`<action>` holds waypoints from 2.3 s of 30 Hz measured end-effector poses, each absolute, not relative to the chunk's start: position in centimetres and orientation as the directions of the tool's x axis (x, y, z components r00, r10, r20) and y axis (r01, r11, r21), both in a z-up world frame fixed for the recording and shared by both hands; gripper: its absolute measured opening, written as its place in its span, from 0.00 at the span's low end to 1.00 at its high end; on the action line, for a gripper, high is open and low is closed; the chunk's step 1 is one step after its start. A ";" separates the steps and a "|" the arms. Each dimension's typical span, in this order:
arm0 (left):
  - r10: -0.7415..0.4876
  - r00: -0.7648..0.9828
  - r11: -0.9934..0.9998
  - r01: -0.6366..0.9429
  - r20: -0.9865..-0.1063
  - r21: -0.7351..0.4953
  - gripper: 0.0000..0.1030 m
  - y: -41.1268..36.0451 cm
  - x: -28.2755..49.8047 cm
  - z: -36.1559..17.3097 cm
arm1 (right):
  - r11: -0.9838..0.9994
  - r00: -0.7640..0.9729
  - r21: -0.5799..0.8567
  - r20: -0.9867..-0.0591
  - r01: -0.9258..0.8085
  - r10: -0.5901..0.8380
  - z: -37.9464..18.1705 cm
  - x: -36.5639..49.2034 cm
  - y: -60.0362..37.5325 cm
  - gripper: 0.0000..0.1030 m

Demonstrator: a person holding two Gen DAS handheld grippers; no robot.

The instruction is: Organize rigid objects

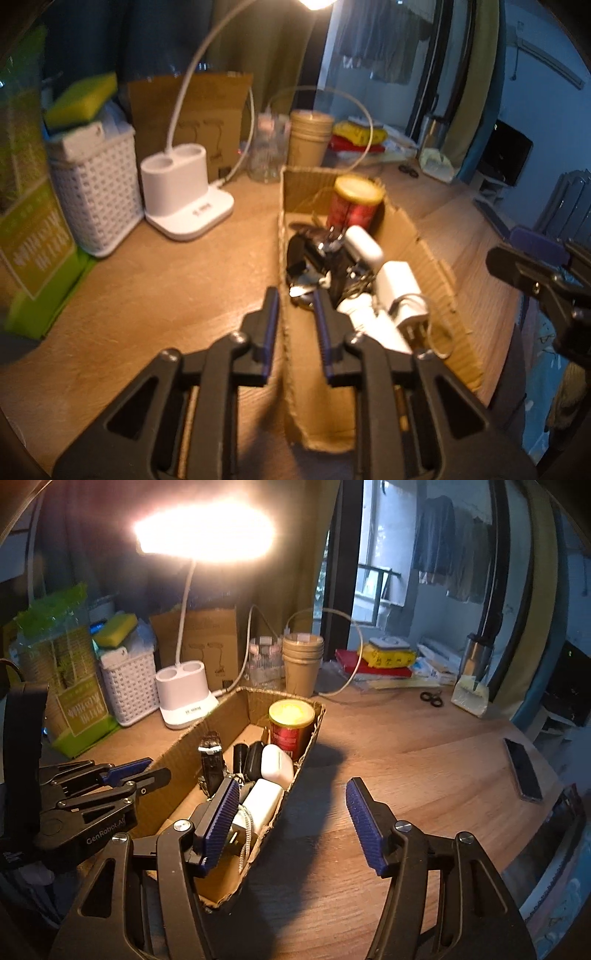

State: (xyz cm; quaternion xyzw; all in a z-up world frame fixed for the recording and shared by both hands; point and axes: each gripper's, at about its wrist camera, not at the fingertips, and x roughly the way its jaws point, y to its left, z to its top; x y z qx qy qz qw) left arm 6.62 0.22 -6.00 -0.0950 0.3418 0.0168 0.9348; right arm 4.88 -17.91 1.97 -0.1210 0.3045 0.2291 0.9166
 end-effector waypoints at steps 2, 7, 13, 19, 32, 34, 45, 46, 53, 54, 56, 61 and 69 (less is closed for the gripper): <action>-0.024 0.782 0.984 -0.090 -0.623 -0.151 0.24 -0.4 6.0 -5.0 | 0.867 0.721 -0.082 -0.598 -0.491 0.351 2.6 4.3 -18.3 0.62; -0.031 0.810 0.990 -0.057 -0.585 -0.132 0.25 -2.0 4.3 -2.8 | 0.872 0.743 -0.082 -0.566 -0.482 0.358 3.7 3.1 -19.3 0.62; -0.009 0.850 0.994 -0.052 -0.527 -0.101 0.38 -3.2 2.6 -0.3 | 0.886 0.782 -0.084 -0.514 -0.456 0.353 5.4 1.4 -20.6 0.62; -0.007 0.881 0.995 -0.042 -0.474 -0.092 0.58 -4.0 1.0 1.7 | 0.897 0.819 -0.083 -0.452 -0.433 0.354 7.2 -0.3 -22.1 0.62; 0.026 0.938 0.995 -0.056 -0.346 -0.078 0.71 -4.6 -1.9 4.9 | 0.932 0.894 -0.057 -0.309 -0.358 0.324 10.0 -2.9 -24.7 0.62; 0.034 0.939 0.995 -0.063 -0.342 -0.075 0.71 -4.6 -2.0 5.0 | 0.935 0.899 -0.050 -0.299 -0.351 0.321 10.2 -2.9 -25.0 0.62; 0.071 0.947 0.994 -0.093 -0.313 -0.057 0.71 -4.5 -2.3 5.2 | 0.938 0.901 -0.045 -0.296 -0.345 0.317 9.9 -2.7 -25.1 0.63; 0.071 0.948 0.994 -0.093 -0.311 -0.057 0.71 -4.5 -2.3 5.2 | 0.938 0.901 -0.043 -0.296 -0.345 0.318 9.9 -2.6 -25.2 0.63; 0.084 0.953 0.994 -0.100 -0.292 -0.041 0.91 -4.8 -2.5 5.1 | 0.933 0.892 -0.046 -0.316 -0.356 0.325 9.6 -2.3 -25.0 0.63; 0.084 0.952 0.994 -0.100 -0.293 -0.039 0.91 -4.8 -2.5 5.1 | 0.933 0.891 -0.045 -0.318 -0.357 0.325 9.6 -2.2 -25.0 0.63; 0.085 0.952 0.994 -0.101 -0.295 -0.040 0.91 -4.8 -2.4 5.1 | 0.933 0.890 -0.042 -0.319 -0.357 0.326 9.5 -2.0 -25.0 0.63; 0.084 0.952 0.994 -0.102 -0.294 -0.045 0.91 -4.7 -2.4 5.1 | 0.935 0.891 -0.040 -0.320 -0.352 0.321 9.3 -1.8 -25.0 0.63; 0.076 0.956 0.994 -0.094 -0.284 -0.049 0.91 -4.7 -2.7 5.1 | 0.934 0.888 -0.040 -0.327 -0.356 0.324 9.2 -1.7 -25.0 0.63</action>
